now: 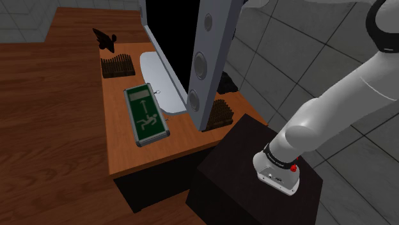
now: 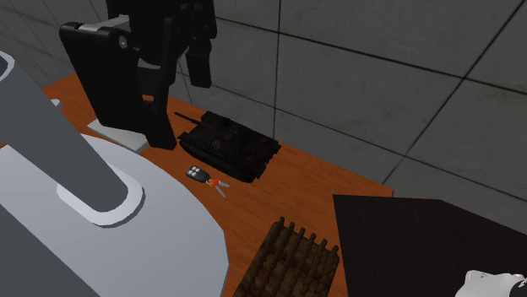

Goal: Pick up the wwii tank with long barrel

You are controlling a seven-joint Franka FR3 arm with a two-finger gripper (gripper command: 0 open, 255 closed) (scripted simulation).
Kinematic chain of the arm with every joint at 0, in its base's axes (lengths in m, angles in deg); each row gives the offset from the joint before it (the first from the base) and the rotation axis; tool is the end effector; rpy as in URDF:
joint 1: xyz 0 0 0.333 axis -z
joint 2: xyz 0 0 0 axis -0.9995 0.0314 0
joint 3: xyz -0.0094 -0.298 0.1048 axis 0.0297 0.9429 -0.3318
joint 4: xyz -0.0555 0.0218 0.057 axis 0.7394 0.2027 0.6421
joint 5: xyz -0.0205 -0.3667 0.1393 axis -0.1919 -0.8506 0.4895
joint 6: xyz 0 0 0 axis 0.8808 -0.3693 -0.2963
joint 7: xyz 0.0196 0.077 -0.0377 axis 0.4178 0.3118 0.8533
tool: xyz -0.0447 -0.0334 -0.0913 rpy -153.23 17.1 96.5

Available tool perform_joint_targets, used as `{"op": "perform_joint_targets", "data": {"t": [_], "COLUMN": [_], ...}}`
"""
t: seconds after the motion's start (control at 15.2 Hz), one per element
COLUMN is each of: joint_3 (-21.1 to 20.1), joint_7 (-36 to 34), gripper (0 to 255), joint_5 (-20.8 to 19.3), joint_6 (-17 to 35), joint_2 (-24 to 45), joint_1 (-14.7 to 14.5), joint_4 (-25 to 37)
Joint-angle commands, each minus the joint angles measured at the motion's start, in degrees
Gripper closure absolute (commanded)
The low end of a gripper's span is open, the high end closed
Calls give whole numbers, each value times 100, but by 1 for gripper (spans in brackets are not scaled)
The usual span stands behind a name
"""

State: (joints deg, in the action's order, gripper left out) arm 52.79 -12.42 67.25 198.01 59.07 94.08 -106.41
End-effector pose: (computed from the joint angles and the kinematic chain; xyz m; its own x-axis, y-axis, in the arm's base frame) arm 0.4818 -0.1406 0.5095 0.9907 -0.1225 0.0585 -0.1212 -0.9923 -0.0253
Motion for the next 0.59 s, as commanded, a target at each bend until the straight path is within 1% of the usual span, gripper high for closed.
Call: {"op": "perform_joint_targets", "data": {"t": [0.0,0.53], "joint_3": [142,475], "joint_7": [118,414], "gripper": [0,0], "joint_5": [73,513], "joint_6": [46,113], "joint_2": [447,2143], "joint_1": [82,424], "joint_4": [312,1556]}}
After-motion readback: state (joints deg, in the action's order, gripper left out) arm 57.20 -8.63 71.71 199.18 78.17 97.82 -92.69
